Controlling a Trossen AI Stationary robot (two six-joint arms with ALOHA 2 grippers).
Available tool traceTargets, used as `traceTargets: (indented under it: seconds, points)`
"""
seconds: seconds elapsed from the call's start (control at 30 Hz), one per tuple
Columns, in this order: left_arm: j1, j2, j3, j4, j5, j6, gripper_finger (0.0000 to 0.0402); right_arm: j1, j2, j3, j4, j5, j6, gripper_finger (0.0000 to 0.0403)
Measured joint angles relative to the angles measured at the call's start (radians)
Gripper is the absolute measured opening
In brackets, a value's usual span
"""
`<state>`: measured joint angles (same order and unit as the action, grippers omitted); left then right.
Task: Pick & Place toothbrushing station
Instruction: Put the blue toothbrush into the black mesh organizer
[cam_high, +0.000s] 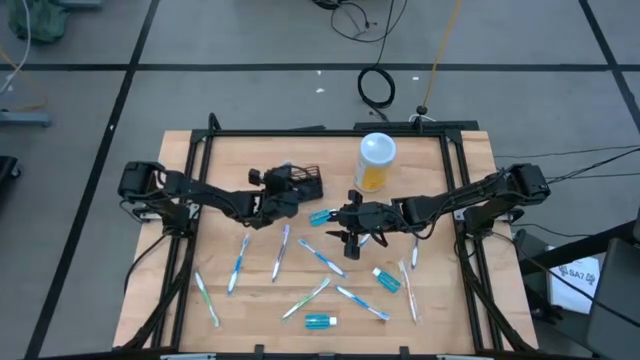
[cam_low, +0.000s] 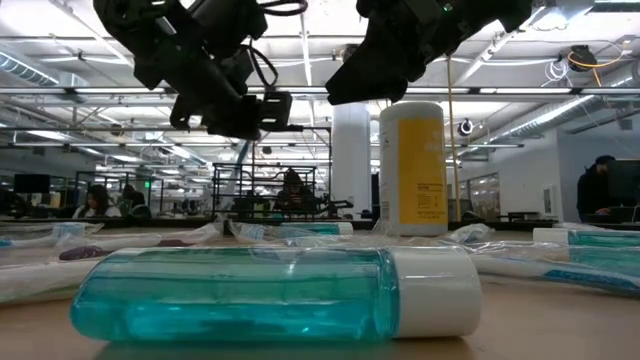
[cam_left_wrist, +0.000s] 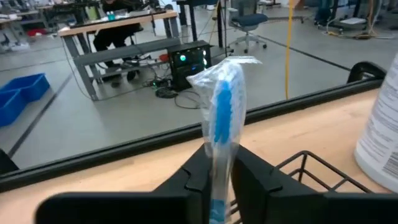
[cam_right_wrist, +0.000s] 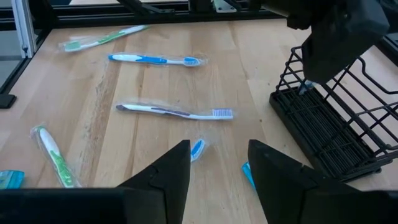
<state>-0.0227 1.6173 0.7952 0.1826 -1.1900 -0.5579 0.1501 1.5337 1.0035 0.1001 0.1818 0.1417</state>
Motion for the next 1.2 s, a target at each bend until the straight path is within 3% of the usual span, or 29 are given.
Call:
traceTargets:
  seconds: [0.33, 0.57, 0.93, 1.2]
  points:
    - [-0.002, -0.004, 0.000, 0.002, 0.014, 0.104, 0.0120, 0.000, 0.000, 0.000, 0.000, 0.000, 0.000, 0.0155]
    - [-0.006, -0.041, 0.000, -0.010, -0.035, 0.111, 0.0151, 0.000, 0.000, 0.000, 0.000, 0.000, 0.000, 0.0155]
    - [-0.023, -0.197, 0.000, -0.042, -0.037, 0.216, 0.0161, 0.000, 0.000, 0.000, 0.000, 0.000, -0.003, 0.0155]
    - [-0.115, -0.323, 0.000, -0.062, 0.233, 0.450, 0.0161, 0.000, 0.000, 0.000, 0.000, 0.000, -0.004, 0.0155]
